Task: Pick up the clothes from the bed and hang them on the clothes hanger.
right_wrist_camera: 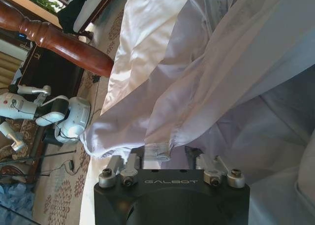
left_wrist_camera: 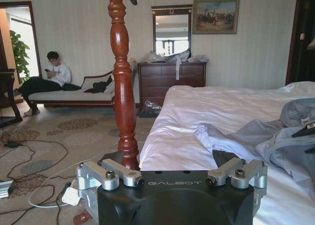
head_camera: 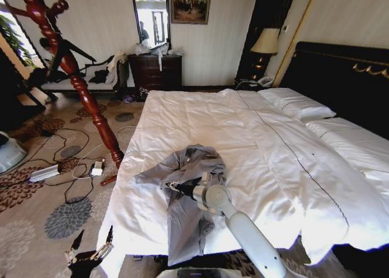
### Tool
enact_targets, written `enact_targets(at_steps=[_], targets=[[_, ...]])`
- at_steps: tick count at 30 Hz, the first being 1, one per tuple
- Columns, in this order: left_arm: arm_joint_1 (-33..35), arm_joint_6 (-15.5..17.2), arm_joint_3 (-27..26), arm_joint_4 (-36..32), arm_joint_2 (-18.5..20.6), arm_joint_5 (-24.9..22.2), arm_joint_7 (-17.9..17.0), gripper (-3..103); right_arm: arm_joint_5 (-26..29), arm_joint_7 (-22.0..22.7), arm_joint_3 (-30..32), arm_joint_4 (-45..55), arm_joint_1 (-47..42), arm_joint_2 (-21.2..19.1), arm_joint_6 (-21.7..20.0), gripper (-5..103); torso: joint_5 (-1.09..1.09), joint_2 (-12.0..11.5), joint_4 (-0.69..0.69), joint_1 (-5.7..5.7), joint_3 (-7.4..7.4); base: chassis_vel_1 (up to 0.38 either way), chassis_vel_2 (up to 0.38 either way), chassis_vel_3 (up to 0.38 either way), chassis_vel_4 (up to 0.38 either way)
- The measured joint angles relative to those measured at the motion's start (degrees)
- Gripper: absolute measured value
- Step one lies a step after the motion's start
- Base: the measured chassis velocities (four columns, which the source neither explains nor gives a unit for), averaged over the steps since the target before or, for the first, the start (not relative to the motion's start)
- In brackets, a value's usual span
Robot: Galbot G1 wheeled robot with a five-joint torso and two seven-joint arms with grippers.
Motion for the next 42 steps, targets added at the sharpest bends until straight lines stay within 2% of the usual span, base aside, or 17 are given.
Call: enact_targets(at_steps=[1, 2, 4, 6, 7, 8, 11, 13, 21, 26, 28, 29, 31, 33, 36, 40, 42], targets=[[0.0, 0.0, 0.0, 0.0, 0.0, 0.0, 0.0, 100, 0.0, 0.0, 0.0, 0.0, 0.0, 0.0, 0.0, 49, 0.0, 0.0, 0.0, 0.0, 0.0, 0.0, 0.0, 0.0, 0.0], [0.0, 0.0, 0.1, 0.0, -0.1, 0.0, 0.0, 100, 0.0, 0.0, 0.2, -0.1, 0.1, 0.1, 0.0, 38, 0.0, 0.0, 0.0, 0.0, 0.0, 0.0, 0.0, 0.0, 0.0], [-0.1, 0.0, 0.1, 0.0, -0.1, 0.1, 0.0, 100, 0.0, -0.1, 0.3, -0.1, 0.1, 0.1, 0.1, 32, 0.0, 0.0, 0.0, 0.0, 0.0, 0.0, 0.0, 0.0, 0.0], [-0.1, -0.1, 0.1, 0.0, -0.1, 0.1, -0.1, 100, 0.0, -0.2, 0.3, -0.2, 0.1, 0.1, 0.1, 32, 0.0, 0.0, 0.0, 0.0, 0.0, 0.0, 0.0, 0.0, 0.0], [-0.2, -0.1, 0.0, 0.0, 0.0, 0.1, -0.1, 100, 0.0, -0.4, 0.3, -0.2, 0.0, 0.1, 0.1, 21, 0.0, 0.0, 0.0, 0.0, 0.0, 0.0, 0.0, 0.0, 0.0], [-0.2, -0.1, 0.0, 0.1, 0.0, 0.1, -0.1, 100, -0.1, -0.4, 0.2, -0.2, -0.1, 0.2, 0.1, 16, 0.0, 0.0, 0.0, 0.0, 0.0, 0.0, 0.0, 0.0, 0.0], [-0.2, -0.2, 0.0, 0.3, -0.1, 0.1, -0.1, 100, -0.2, -0.5, 0.0, -0.2, -0.4, 0.3, 0.0, 11, 0.0, 0.0, 0.0, 0.0, 0.0, 0.0, 0.0, 0.0, 0.0], [-0.2, -0.4, 0.1, 0.5, -0.2, 0.1, -0.1, 100, -0.4, -0.6, -0.4, -0.2, -0.6, 0.3, 0.0, 2, 0.0, 0.0, 0.0, 0.0, 0.0, 0.0, 0.0, 0.0, 0.0], [-0.5, -0.6, 0.0, 0.7, 0.0, -0.3, -0.2, 100, -1.0, -0.8, -0.1, 0.6, -0.7, -0.7, -0.2, 0, 0.01, 0.0, 0.01, 0.0, 0.0, 0.0, 0.0, 0.0, 0.0], [-1.5, 0.2, 0.0, 0.7, 0.3, -0.4, -0.2, 100, -1.8, -0.7, 2.2, 4.0, -1.0, -6.2, -1.0, 0, 0.01, 0.0, 0.01, 0.0, 0.0, 0.0, 0.0, 0.0, 0.0], [-2.3, 1.0, 0.1, 0.6, 0.8, -0.4, -0.3, 100, -2.0, -0.7, 4.6, 6.2, -1.5, -11.8, -1.4, 0, 0.01, 0.0, 0.0, 0.0, 0.0, 0.0, 0.0, 0.0, 0.0], [-2.3, 1.0, 0.1, 0.6, 0.8, -0.4, -0.3, 100, -2.0, -0.7, 4.6, 6.2, -1.5, -11.8, -1.4, 0, 0.01, 0.0, 0.0, 0.0, 0.0, 0.0, 0.0, 0.0, 0.0], [-3.3, 2.1, 0.1, 0.4, 1.5, -0.4, -0.6, 100, -1.6, -0.9, 7.3, 8.2, -2.1, -16.1, -1.9, 0, 0.02, 0.0, -0.01, 0.0, 0.0, 0.0, 0.0, 0.0, 0.0], [-3.7, 2.6, 0.2, 0.3, 1.8, -0.2, -0.7, 100, -1.4, -1.0, 8.2, 8.8, -2.3, -17.2, -2.1, 0, 0.01, 0.0, -0.01, 0.0, 0.0, 0.0, 0.0, 0.0, 0.0], [-6.3, 5.4, 0.7, -0.8, 4.4, 0.7, -1.2, 100, 0.1, -2.3, 13.7, 11.7, -3.8, -22.9, -3.0, 0, 0.01, 0.0, 0.0, 0.0, 0.0, 0.0, 0.0, 0.0, 0.0], [-8.1, 7.7, 1.1, -1.9, 6.2, 0.8, -1.8, 100, 0.4, -3.3, 17.6, 12.4, -4.7, -26.0, -3.5, 0, 0.02, 0.0, 0.0, 0.0, 0.0, 0.0, 0.0, 0.0, 0.0], [-9.7, 9.6, 1.7, -2.9, 8.1, 0.6, -2.5, 100, -0.7, -4.9, 19.5, 12.4, -5.4, -29.3, -3.8, 0, 0.02, 0.0, 0.01, 0.0, 0.0, 0.0, 0.0, 0.0, 0.0]])
